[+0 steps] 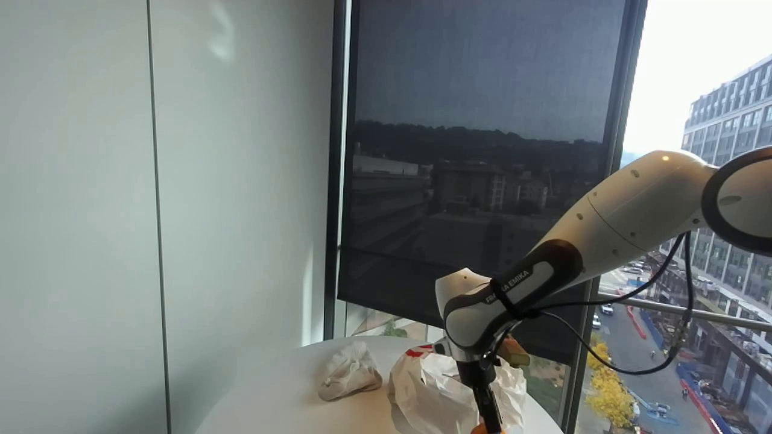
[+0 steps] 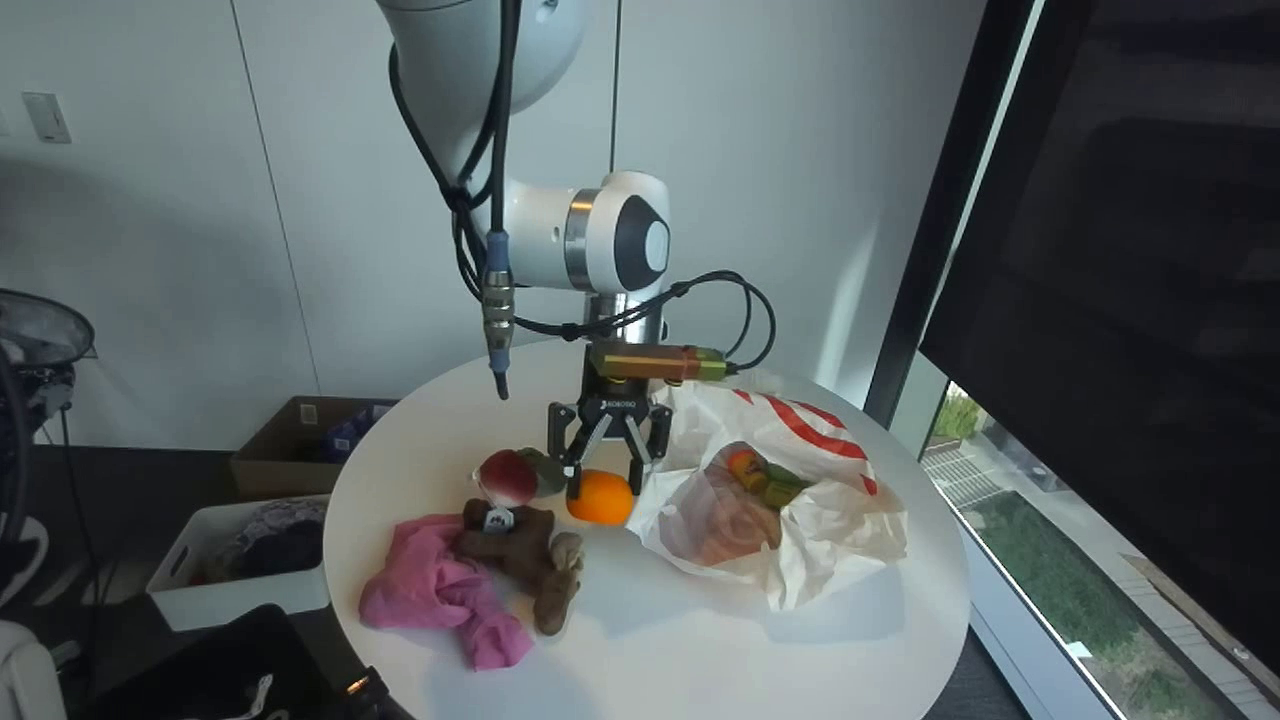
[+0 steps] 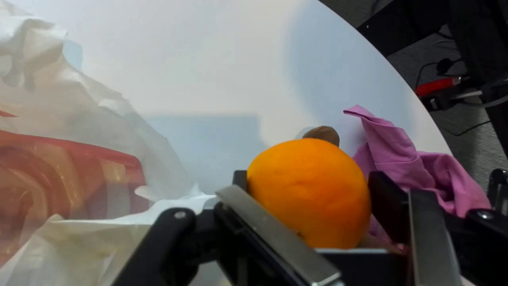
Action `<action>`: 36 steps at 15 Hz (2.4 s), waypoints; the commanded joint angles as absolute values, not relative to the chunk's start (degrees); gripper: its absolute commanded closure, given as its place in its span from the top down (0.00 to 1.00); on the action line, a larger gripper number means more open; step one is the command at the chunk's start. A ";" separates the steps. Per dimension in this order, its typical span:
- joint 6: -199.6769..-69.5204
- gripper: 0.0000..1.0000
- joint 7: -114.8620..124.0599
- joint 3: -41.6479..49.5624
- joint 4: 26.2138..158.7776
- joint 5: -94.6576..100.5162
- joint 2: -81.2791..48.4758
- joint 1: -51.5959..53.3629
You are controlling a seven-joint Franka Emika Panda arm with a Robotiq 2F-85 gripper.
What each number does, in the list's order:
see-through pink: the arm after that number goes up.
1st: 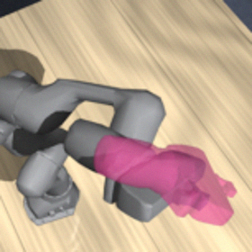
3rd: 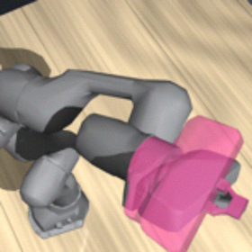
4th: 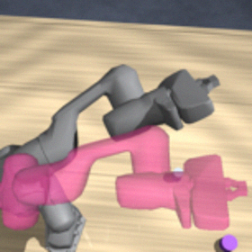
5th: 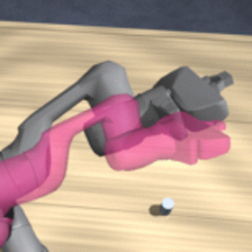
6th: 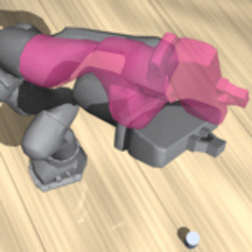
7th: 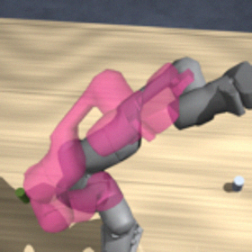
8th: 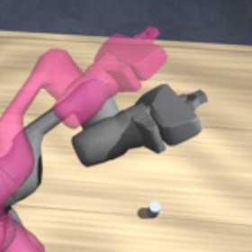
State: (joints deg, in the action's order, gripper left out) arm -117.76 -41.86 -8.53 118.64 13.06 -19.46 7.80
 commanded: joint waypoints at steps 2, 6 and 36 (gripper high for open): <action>-130.42 0.51 -43.92 -11.09 122.66 10.23 -20.46 6.49; -144.19 0.51 -43.57 -11.91 123.08 8.41 -24.69 5.84; -124.51 1.00 -32.91 -3.76 122.89 15.60 -17.09 -2.62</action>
State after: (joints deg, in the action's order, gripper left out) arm -120.78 -36.15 -6.75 123.91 11.67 -12.57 -3.58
